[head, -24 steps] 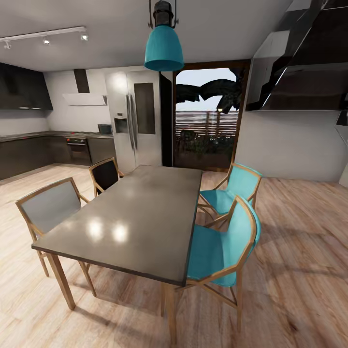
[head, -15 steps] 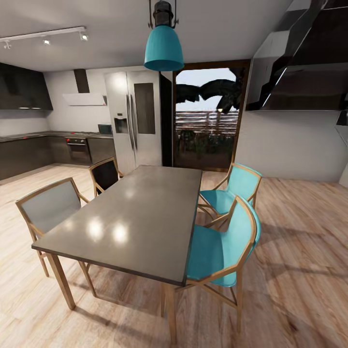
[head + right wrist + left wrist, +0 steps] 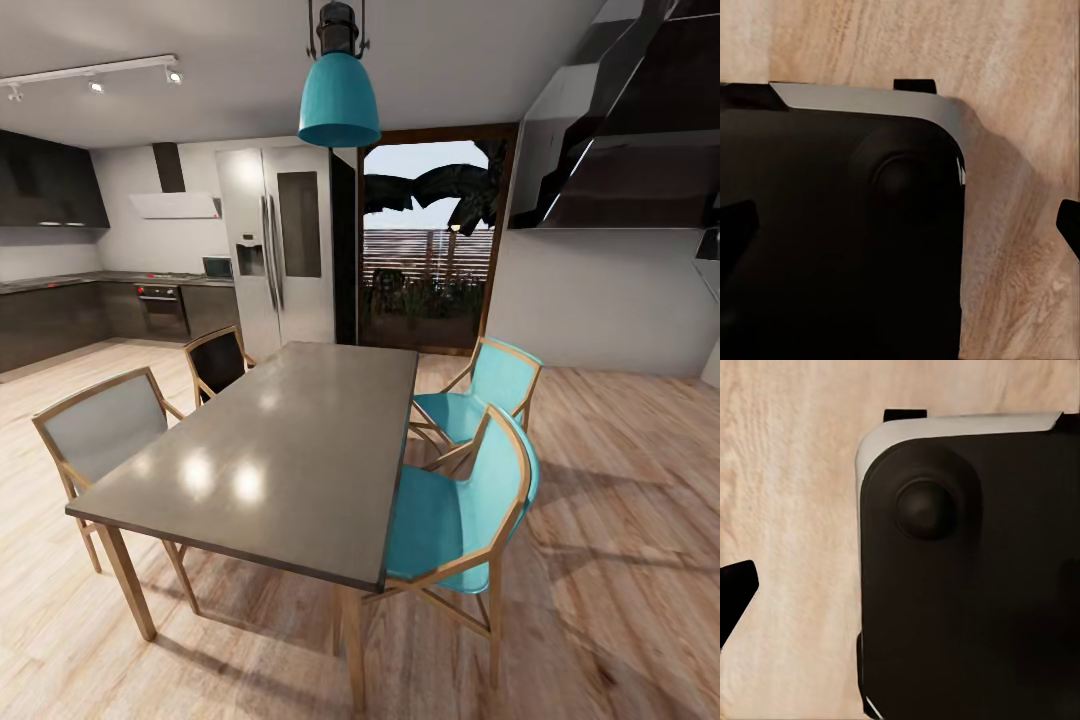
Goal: In the kitchen, take the Vidalia onion out of the sink, dice it on the chopping board with the paring knife, put the diced onion into the bowl on the countertop, then place both the paring knife and the chopping board into the sink.
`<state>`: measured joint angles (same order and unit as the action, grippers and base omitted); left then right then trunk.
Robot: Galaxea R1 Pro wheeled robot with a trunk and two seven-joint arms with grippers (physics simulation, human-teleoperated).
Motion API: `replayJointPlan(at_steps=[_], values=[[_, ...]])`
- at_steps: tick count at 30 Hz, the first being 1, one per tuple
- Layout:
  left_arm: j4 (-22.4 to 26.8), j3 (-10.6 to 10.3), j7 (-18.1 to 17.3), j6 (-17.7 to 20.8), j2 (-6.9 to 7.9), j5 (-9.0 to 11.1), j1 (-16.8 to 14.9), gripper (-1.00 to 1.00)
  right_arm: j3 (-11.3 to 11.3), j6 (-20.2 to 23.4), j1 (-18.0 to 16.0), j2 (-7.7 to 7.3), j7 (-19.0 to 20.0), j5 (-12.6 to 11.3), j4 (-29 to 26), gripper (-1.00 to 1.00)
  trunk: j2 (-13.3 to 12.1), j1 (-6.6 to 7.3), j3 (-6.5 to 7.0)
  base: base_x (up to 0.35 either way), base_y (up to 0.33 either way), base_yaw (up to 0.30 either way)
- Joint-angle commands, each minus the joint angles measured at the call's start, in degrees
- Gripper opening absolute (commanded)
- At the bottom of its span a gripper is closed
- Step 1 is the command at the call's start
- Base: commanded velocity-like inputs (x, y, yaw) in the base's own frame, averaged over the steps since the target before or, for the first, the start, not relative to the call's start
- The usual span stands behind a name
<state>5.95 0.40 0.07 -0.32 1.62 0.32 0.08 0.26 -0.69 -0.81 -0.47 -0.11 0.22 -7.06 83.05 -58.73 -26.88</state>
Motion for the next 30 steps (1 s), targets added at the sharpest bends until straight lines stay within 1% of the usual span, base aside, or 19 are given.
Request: replayJointPlan(at_steps=[1,4,8,12,13,17,20,30], values=[[0.40,0.05,-0.01,-0.03,0.01,0.03,0.01,1.00,0.03,-0.08,-0.03,-0.11,0.00,0.02,-0.32,1.00,0.03,0.00,-0.05,0.000,0.000,0.000],[1.36,0.16,0.02,-0.11,0.05,0.04,0.01,1.00,0.01,-0.06,-0.05,-0.32,-0.17,0.03,-1.29,1.00,0.03,0.00,-0.05,-0.066,0.000,0.000],[2.65,0.25,0.09,-1.41,0.38,0.08,0.01,1.00,-0.19,-0.66,-0.03,-0.47,-0.31,0.04,-2.59,1.00,0.03,0.00,-0.05,-0.274,0.000,0.000],[3.94,0.22,0.10,-2.69,0.23,0.15,0.01,1.00,-0.21,-1.94,-0.03,-0.49,-0.33,-0.06,-3.88,1.00,0.03,0.00,-0.05,-0.320,0.000,0.000],[21.32,0.22,0.10,-6.79,0.19,0.14,0.01,1.00,-0.19,-3.25,-0.02,-0.50,-0.33,-0.07,-24.96,1.00,0.03,0.00,-0.05,-0.331,0.000,0.000],[20.20,0.22,0.10,-8.20,0.09,0.13,0.01,1.00,-0.15,-5.02,-0.02,-0.49,-0.40,-0.12,-24.57,1.00,0.03,0.00,-0.05,-0.316,0.000,0.002],[19.99,0.22,0.10,-8.62,0.06,0.13,0.01,1.00,-0.18,-5.55,-0.01,-0.50,-0.41,-0.13,-24.35,1.00,0.03,0.00,-0.05,-0.205,0.000,0.089],[19.85,0.13,0.03,-8.82,0.05,0.10,0.01,1.00,-0.26,-5.87,-0.03,-0.33,-0.42,-0.22,-23.28,1.00,0.03,0.00,-0.05,-0.020,0.000,0.241]])
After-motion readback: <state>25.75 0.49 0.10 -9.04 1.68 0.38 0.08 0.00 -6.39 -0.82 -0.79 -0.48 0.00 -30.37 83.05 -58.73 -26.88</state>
